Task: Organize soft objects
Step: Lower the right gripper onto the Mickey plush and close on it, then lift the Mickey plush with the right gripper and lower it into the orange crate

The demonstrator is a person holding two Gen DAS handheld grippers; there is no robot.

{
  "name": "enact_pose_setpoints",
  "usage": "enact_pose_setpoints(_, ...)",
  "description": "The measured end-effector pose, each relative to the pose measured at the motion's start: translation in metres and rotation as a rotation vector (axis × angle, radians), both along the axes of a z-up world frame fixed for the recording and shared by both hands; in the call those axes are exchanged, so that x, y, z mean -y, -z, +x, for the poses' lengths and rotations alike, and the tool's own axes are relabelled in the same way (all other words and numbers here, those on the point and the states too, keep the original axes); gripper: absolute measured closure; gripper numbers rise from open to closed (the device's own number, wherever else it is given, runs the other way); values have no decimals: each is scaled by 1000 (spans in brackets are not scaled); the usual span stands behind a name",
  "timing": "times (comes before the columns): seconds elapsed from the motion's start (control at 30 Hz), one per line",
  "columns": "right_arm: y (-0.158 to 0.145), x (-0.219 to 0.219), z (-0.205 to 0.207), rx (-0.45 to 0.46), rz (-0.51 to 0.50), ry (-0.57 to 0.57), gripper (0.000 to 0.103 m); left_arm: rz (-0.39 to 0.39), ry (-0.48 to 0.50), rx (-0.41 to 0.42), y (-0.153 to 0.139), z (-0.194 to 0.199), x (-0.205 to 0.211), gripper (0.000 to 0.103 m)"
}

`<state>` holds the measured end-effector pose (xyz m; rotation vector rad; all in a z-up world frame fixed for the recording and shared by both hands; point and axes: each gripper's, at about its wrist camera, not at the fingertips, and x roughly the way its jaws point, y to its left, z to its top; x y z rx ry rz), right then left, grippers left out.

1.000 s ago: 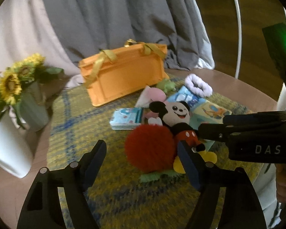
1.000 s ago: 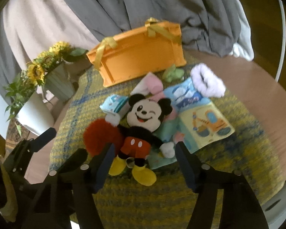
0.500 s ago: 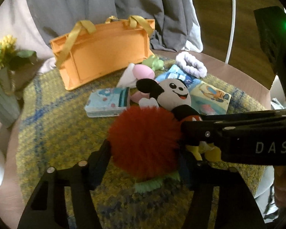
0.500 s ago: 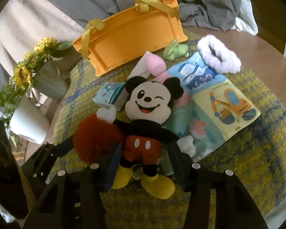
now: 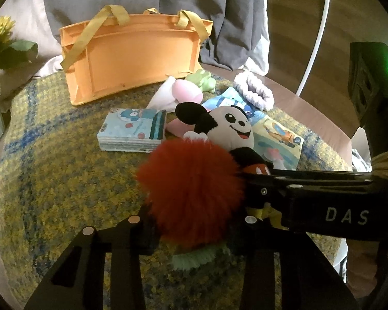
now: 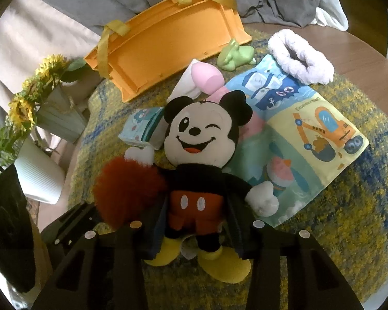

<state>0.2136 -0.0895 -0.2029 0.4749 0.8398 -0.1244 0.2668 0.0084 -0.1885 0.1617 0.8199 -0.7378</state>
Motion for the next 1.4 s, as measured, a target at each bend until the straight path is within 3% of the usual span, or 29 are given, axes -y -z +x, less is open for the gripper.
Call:
enact_pose_setpoints(0.37,-20,-6,-11,44,-58,15,63,-43,-95,25,-27,-7,-26,67)
enact_pose_setpoints(0.7,-59,-14,-21,143,-111,29,63,-104,-165,126,-75,-8,-42,67)
enact_pose_setpoints(0.93,-87,-13,-22,218,-138,10,63,-151,-232,161,-106,-9,-41,67)
enact_pose_setpoints(1.4,-137,18,1,350,-162,-114,63,-173,-401,322,-156,-2,-12,67)
